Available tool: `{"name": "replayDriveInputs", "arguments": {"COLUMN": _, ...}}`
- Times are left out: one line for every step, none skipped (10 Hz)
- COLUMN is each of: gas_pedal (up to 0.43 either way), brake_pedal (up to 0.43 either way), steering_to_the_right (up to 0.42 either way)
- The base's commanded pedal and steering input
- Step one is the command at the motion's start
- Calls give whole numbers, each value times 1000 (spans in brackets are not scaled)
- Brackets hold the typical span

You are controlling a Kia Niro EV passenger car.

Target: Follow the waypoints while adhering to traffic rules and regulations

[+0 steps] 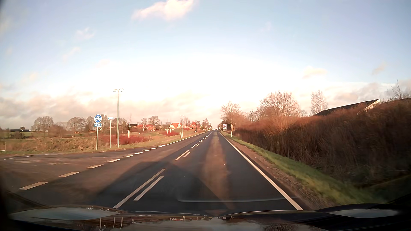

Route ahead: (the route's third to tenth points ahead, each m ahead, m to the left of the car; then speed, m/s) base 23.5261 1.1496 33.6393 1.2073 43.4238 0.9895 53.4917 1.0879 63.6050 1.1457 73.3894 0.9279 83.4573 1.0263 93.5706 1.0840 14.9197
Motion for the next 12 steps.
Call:
{"name": "replayDriveInputs", "arguments": {"gas_pedal": 157, "brake_pedal": 0, "steering_to_the_right": 1}}
{"name": "replayDriveInputs", "arguments": {"gas_pedal": 157, "brake_pedal": 0, "steering_to_the_right": 1}}
{"name": "replayDriveInputs", "arguments": {"gas_pedal": 157, "brake_pedal": 0, "steering_to_the_right": 1}}
{"name": "replayDriveInputs", "arguments": {"gas_pedal": 157, "brake_pedal": 0, "steering_to_the_right": 1}}
{"name": "replayDriveInputs", "arguments": {"gas_pedal": 157, "brake_pedal": 0, "steering_to_the_right": 1}}
{"name": "replayDriveInputs", "arguments": {"gas_pedal": 157, "brake_pedal": 0, "steering_to_the_right": 1}}
{"name": "replayDriveInputs", "arguments": {"gas_pedal": 157, "brake_pedal": 0, "steering_to_the_right": 1}}
{"name": "replayDriveInputs", "arguments": {"gas_pedal": 157, "brake_pedal": 0, "steering_to_the_right": 1}}
{"name": "replayDriveInputs", "arguments": {"gas_pedal": 157, "brake_pedal": 0, "steering_to_the_right": 1}}
{"name": "replayDriveInputs", "arguments": {"gas_pedal": 157, "brake_pedal": 0, "steering_to_the_right": 1}}
{"name": "replayDriveInputs", "arguments": {"gas_pedal": 157, "brake_pedal": 0, "steering_to_the_right": 1}}
{"name": "replayDriveInputs", "arguments": {"gas_pedal": 157, "brake_pedal": 0, "steering_to_the_right": 1}}
